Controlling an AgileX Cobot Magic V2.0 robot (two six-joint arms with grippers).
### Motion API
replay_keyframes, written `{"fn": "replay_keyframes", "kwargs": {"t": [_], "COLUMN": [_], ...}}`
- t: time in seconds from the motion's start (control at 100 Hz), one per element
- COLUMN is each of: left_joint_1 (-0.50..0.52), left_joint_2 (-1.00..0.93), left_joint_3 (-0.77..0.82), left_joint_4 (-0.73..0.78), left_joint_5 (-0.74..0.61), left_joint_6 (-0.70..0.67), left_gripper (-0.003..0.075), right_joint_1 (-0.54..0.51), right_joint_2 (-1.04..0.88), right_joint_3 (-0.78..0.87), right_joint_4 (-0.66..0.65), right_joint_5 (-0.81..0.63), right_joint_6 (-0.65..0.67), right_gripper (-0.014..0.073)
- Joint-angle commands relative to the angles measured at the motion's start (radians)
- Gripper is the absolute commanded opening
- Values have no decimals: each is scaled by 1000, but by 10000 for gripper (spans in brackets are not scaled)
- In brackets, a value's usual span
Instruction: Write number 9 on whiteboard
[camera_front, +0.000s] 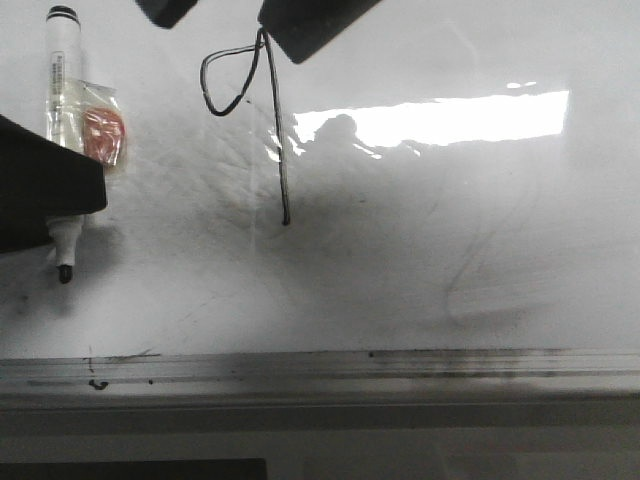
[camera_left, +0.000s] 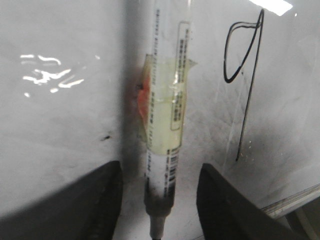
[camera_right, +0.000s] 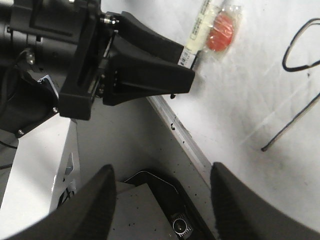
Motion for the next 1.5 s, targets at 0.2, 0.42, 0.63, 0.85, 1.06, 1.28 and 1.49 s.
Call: {"fn": "replay_keyframes", "kwargs": {"t": [0.2, 0.42, 0.63, 0.85, 1.06, 1.28, 1.49], "left_joint_1": [8, 8, 8, 8, 8, 8, 8], "left_joint_2": [-202, -468, -718, -894, -908, -908, -908], "left_joint_3": [-11, -2, 89, 214, 231, 231, 231], "left_joint_4": [74, 233, 335, 373, 371, 371, 371], "left_joint_5": [-22, 52, 56, 58, 56, 56, 56], "left_joint_6": [-5, -5, -5, -5, -5, -5, -5], "left_gripper": [350, -20, -20, -20, -20, -20, -20], "right_joint_1": [1, 1, 1, 1, 1, 1, 1], "right_joint_2": [-118, -328, -593, -867, -1001, -1009, -1009], "right_joint_3": [15, 226, 532, 805, 936, 963, 963], "right_joint_4": [-51, -99, -179, -193, -193, -193, -193], "right_joint_5": [-119, -404, -745, -887, -889, -847, -846], "right_joint_6": [-2, -13, -15, -15, -15, -15, -15], "right_gripper": [-68, -63, -63, -63, -63, -63, -63]}}
